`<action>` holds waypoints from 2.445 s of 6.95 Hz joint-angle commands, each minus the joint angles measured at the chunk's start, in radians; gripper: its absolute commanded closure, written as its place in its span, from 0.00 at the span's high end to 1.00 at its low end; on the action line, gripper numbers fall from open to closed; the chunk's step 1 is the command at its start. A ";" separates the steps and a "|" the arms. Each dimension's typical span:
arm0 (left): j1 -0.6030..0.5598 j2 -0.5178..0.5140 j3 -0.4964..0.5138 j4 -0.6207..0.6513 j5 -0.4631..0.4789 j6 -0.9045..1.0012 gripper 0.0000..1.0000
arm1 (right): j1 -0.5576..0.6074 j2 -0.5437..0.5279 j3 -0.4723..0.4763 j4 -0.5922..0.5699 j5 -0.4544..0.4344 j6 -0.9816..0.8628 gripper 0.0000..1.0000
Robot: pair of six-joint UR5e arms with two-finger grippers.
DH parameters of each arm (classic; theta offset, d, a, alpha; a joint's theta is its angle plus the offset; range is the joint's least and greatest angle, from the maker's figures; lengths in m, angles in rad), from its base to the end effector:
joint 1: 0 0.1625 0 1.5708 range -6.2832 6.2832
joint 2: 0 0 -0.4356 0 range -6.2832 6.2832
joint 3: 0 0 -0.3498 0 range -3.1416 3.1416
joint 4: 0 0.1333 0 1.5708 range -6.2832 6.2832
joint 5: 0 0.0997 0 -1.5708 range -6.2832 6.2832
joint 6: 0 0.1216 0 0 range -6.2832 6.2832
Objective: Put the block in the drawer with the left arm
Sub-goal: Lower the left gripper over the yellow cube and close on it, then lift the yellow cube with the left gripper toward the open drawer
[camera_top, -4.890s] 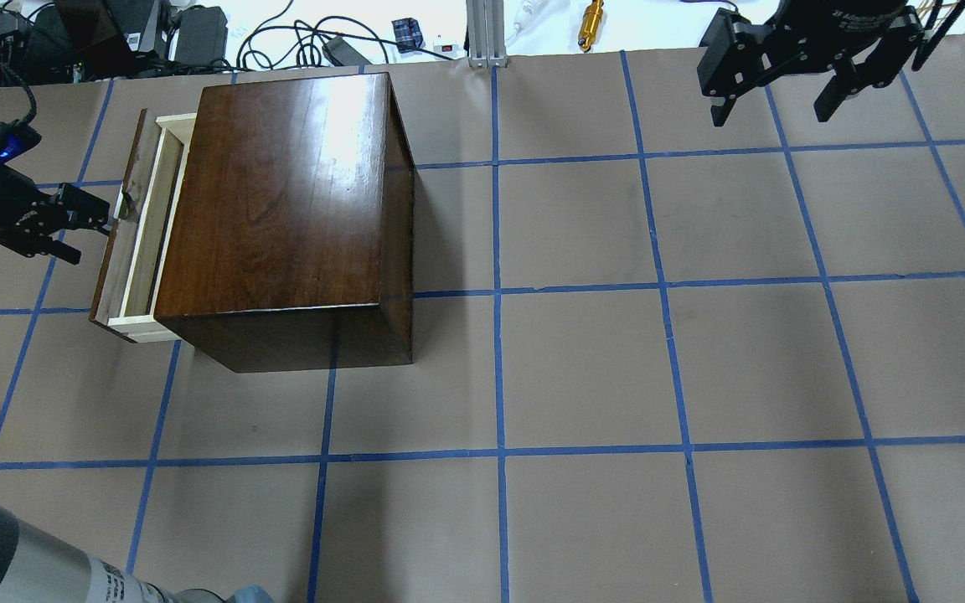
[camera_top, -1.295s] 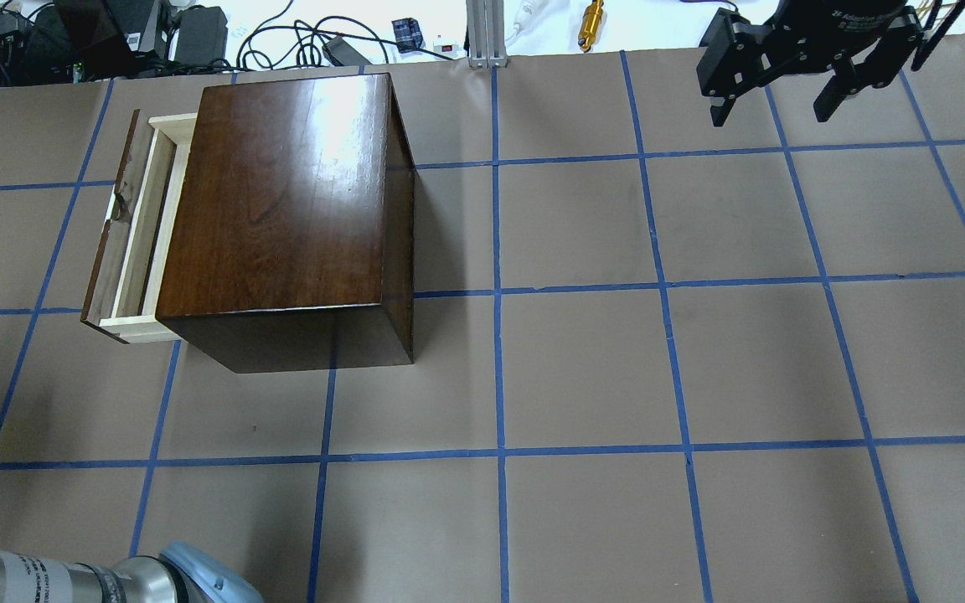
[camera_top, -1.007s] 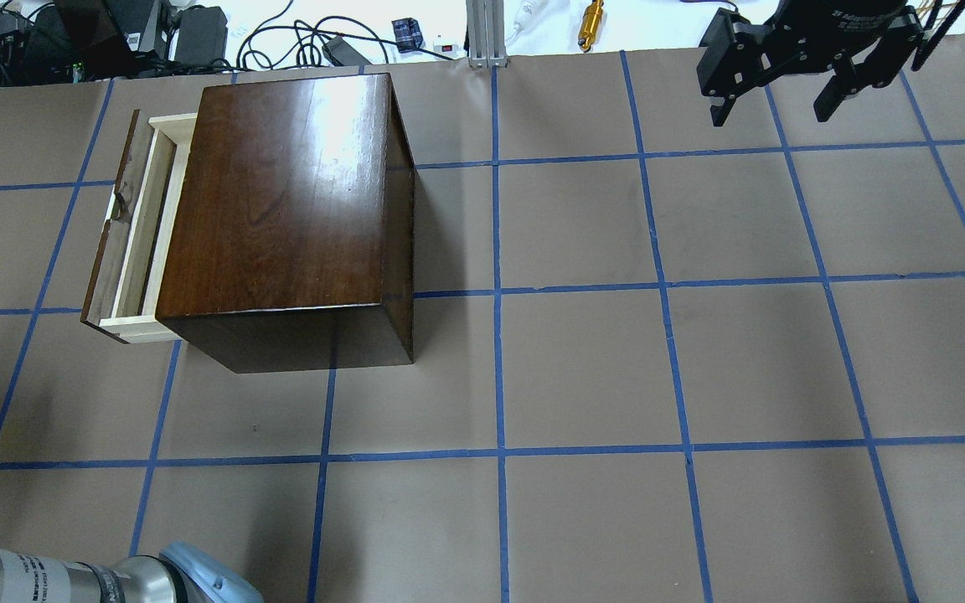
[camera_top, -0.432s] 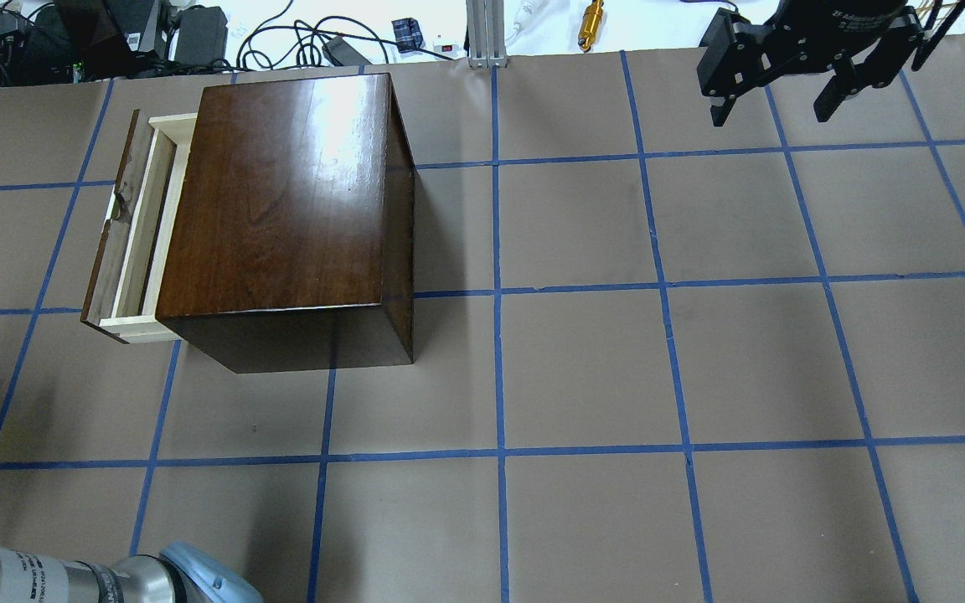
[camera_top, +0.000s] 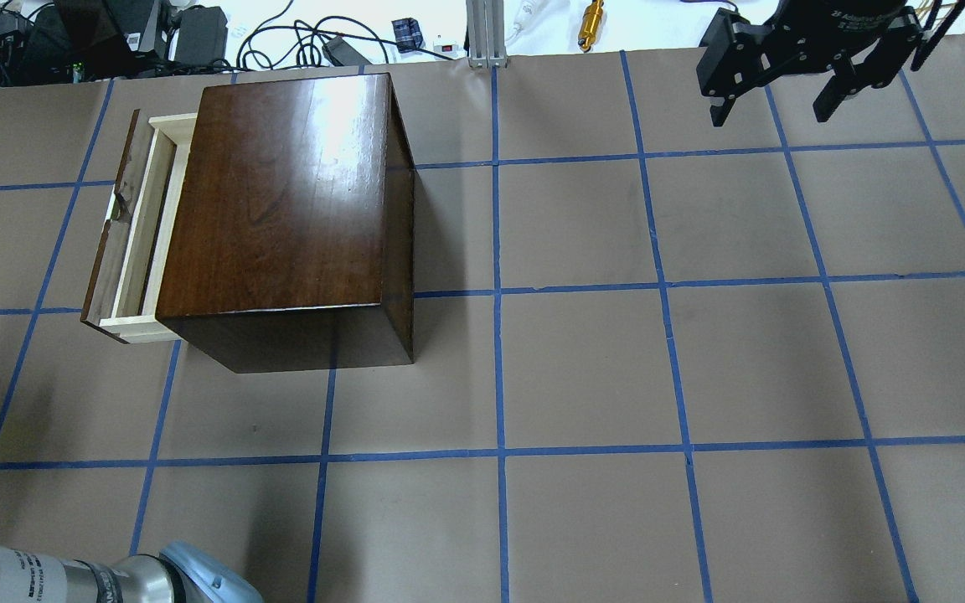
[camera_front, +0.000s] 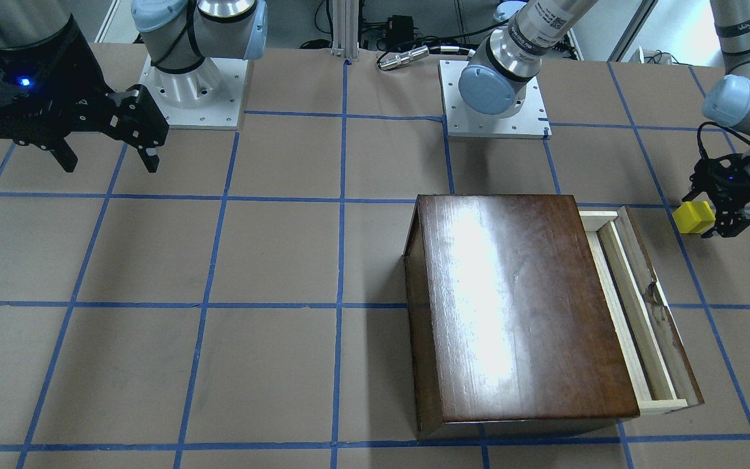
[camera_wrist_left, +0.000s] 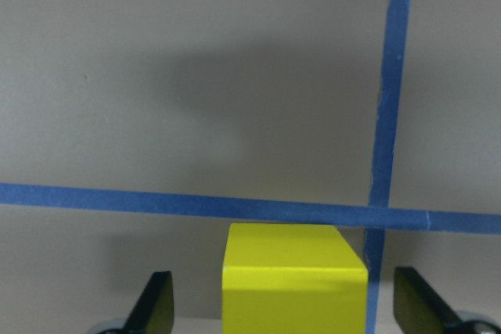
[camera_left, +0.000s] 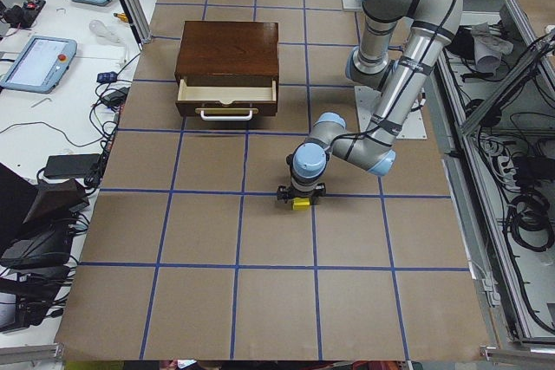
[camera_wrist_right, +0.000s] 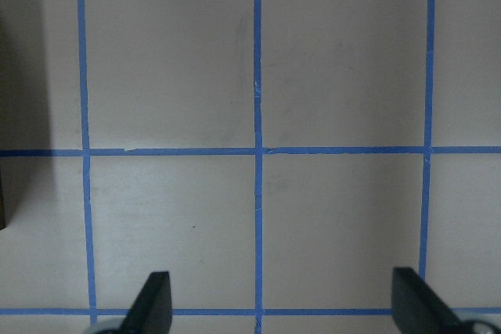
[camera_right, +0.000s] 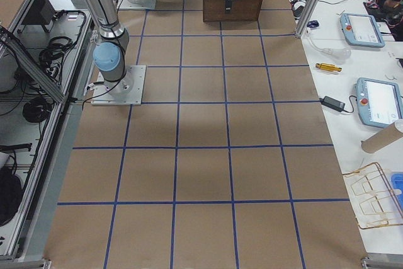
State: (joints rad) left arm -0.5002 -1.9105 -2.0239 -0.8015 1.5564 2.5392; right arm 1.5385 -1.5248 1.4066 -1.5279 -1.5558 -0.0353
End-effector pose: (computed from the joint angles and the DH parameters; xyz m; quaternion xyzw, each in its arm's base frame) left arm 0.3630 -0.3523 0.2001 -0.6699 -0.7423 0.0097 0.0098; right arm 0.1197 -0.4801 0.5251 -0.0018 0.9993 -0.0379 0.0062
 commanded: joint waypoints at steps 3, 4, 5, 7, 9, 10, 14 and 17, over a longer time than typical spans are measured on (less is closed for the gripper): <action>-0.001 -0.016 -0.002 0.015 0.001 -0.010 0.94 | 0.000 0.000 0.000 0.000 -0.001 0.000 1.00; -0.001 -0.016 -0.002 0.013 -0.007 -0.001 0.82 | 0.000 0.000 0.000 0.000 -0.001 0.000 1.00; -0.001 -0.016 -0.002 0.013 -0.007 0.004 0.71 | 0.000 0.000 0.000 0.000 -0.001 0.000 1.00; 0.000 -0.016 -0.002 0.010 -0.002 0.003 0.60 | 0.000 0.000 0.000 0.000 0.000 0.000 1.00; 0.000 -0.016 -0.002 0.010 -0.007 0.004 0.29 | -0.001 -0.001 0.000 0.000 -0.001 0.000 1.00; 0.000 -0.013 -0.002 0.008 -0.007 0.004 0.18 | 0.000 0.000 0.000 0.000 -0.001 0.000 1.00; -0.009 0.042 0.011 -0.039 -0.009 -0.003 0.00 | 0.000 -0.001 0.000 0.000 0.000 0.000 1.00; -0.113 0.163 0.194 -0.404 -0.051 -0.130 0.00 | 0.000 -0.001 0.000 0.000 0.000 0.000 1.00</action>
State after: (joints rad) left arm -0.5595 -1.7961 -1.9260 -1.0262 1.5144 2.4844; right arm 1.5382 -1.5253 1.4067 -1.5278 -1.5555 -0.0353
